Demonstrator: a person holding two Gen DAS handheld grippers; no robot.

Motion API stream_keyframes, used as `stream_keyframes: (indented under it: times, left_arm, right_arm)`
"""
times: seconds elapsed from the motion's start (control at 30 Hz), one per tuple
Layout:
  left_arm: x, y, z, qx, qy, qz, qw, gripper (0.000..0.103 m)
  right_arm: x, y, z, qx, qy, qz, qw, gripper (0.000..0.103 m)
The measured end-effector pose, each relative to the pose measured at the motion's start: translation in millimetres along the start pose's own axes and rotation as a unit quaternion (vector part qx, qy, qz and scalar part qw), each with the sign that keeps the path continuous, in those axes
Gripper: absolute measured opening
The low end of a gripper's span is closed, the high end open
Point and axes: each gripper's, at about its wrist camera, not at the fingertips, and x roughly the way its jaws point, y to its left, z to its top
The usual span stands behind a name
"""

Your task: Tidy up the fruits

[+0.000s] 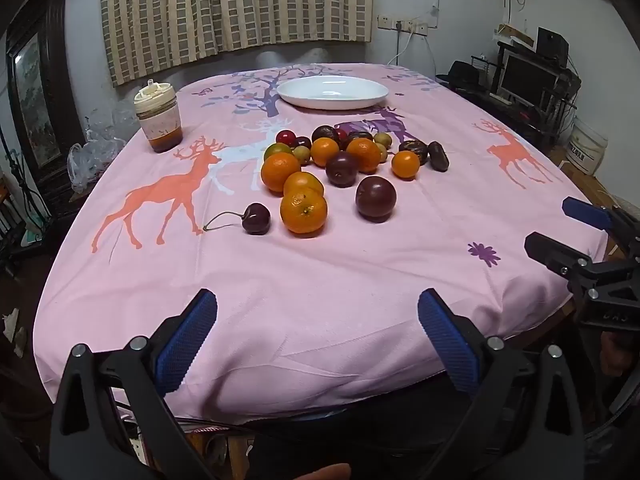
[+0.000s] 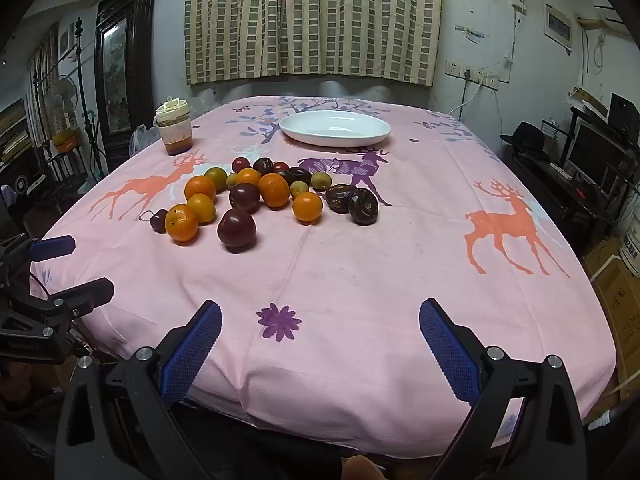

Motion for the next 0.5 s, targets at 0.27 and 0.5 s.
stream_keyframes:
  times: [0.27,0.5]
  left_arm:
    - [-2.6,0.3,-2.2,-0.004,-0.001,-0.004,1.0,0.098]
    - [-1.4,-6.3,0.5,-0.002,0.001,-0.006,1.0,0.098]
  right_arm:
    - [-0.7,1.2,0.4,-0.001,0.0,-0.002,1.0,0.099]
    - [-0.4,4.5,-0.6,-0.004,0.001,0.001,1.0,0.099]
